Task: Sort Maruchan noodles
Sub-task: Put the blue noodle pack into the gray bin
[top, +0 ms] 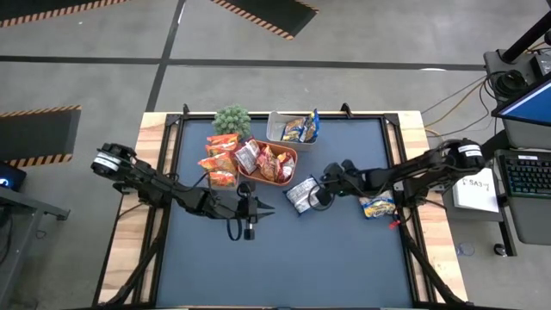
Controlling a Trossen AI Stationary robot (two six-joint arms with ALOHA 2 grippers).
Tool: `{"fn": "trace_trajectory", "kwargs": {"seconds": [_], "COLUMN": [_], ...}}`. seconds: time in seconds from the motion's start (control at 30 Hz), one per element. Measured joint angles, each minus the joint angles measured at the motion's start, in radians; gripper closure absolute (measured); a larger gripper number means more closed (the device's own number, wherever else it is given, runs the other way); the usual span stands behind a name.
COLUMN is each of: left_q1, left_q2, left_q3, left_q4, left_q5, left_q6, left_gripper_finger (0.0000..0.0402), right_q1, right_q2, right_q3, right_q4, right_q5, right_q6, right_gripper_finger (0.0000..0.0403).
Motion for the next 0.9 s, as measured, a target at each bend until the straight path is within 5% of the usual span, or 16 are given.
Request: {"fn": "trace_trajectory", "kwargs": {"seconds": [0.43,0.9], "left_q1": [0.0,0.0], "left_q2": [0.0,0.125], "left_q3": [0.0,-0.003], "left_q4": [0.015,0.089], "left_q5": [-0.001,-0.001], "left_q6": [0.0,-0.052], "left_gripper_finger": [0.0362,0.0362], "right_q1": [0.04,0.072], "right_q2": [0.225,0.088], "right_q3": [0.049,0.121], "right_q4": [0.281,0.012], "right_q5": [-0.238,-0.303], "right_q6": [-0.079,0.056], "right_gripper_finger": [0.0376,0.0376]}}
